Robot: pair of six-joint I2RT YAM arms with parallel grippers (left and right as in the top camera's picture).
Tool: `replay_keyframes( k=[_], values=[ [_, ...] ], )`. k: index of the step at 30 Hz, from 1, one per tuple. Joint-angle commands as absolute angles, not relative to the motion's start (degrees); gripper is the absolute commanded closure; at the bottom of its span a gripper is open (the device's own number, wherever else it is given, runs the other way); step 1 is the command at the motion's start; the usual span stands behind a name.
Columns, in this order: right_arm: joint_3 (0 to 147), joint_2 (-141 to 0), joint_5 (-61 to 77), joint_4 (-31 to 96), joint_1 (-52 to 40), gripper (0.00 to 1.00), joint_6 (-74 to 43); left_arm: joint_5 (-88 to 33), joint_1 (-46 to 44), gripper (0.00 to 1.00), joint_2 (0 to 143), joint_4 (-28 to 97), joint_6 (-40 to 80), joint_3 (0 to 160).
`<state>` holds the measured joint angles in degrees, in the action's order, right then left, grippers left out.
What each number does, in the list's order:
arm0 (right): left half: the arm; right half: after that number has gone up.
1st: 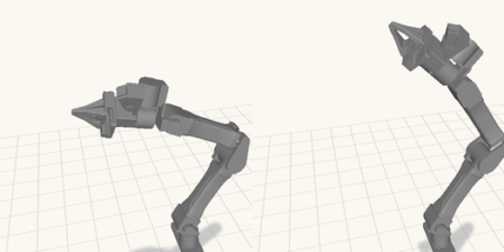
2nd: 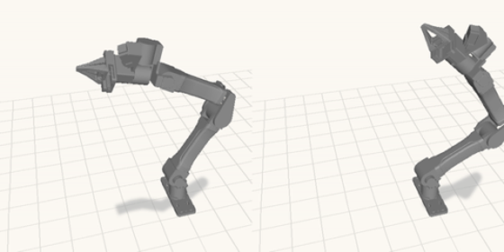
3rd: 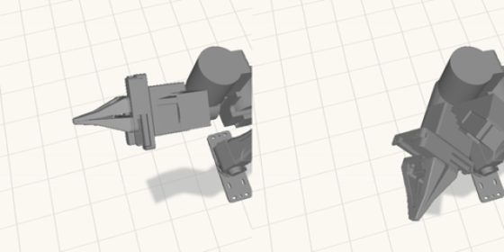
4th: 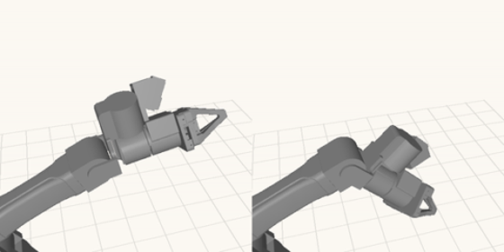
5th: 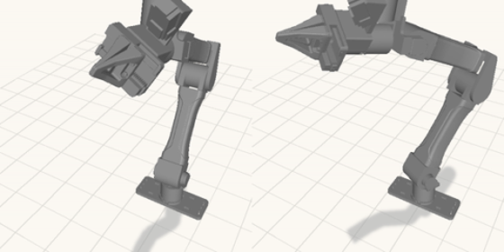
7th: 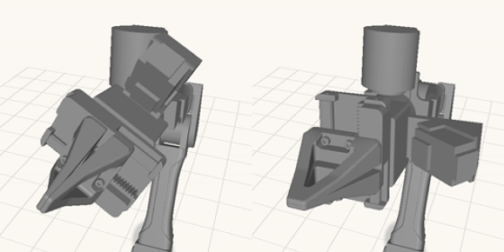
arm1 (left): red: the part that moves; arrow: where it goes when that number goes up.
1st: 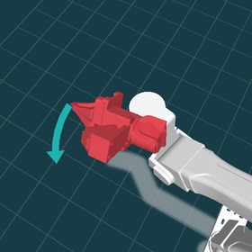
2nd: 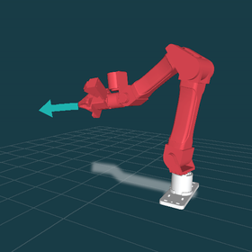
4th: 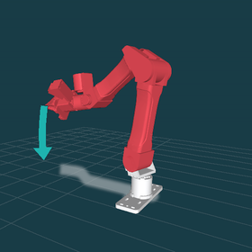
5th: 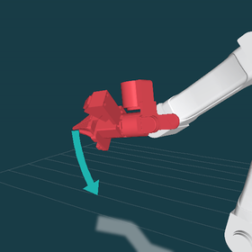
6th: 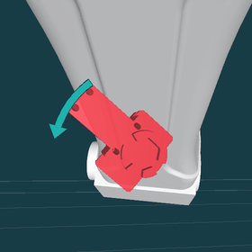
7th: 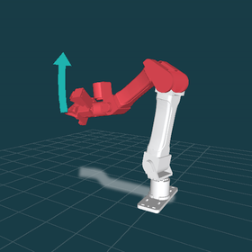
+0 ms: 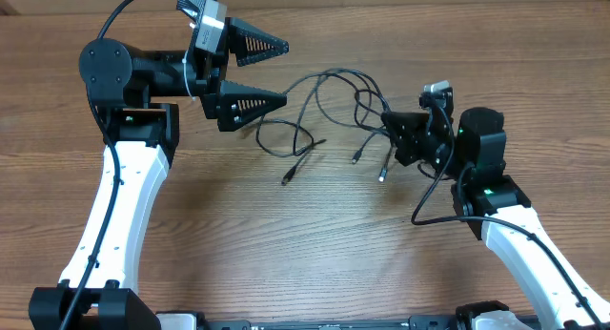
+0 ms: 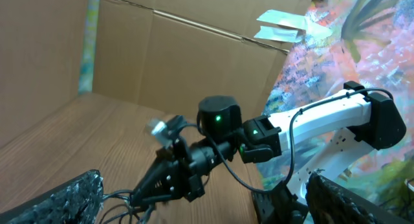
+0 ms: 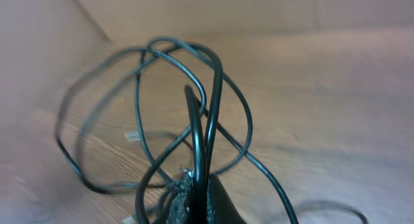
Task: Untangle cables
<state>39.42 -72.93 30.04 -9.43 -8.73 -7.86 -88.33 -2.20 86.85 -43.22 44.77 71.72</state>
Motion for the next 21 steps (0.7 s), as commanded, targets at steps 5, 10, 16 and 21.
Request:
replay_keyframes(
  k=[5,10,16,21],
  values=[
    [40.2,-72.6,47.7,-31.7,-8.5,0.96,-16.8,-90.1,-4.2,0.00,86.1,-43.3,43.9,72.8],
    [40.2,-72.6,50.9,-38.9,-8.5,0.96,-20.1,-90.1,-4.1,0.00,86.1,-43.3,43.8,72.8],
    [40.2,-72.6,52.7,-41.2,-8.5,0.96,-21.8,-90.1,-4.2,0.00,86.1,-43.3,43.9,72.8],
    [40.2,-72.6,52.7,-48.4,-8.5,0.96,-26.8,-90.5,-4.2,0.00,86.1,-41.2,43.7,72.4]
  ],
)
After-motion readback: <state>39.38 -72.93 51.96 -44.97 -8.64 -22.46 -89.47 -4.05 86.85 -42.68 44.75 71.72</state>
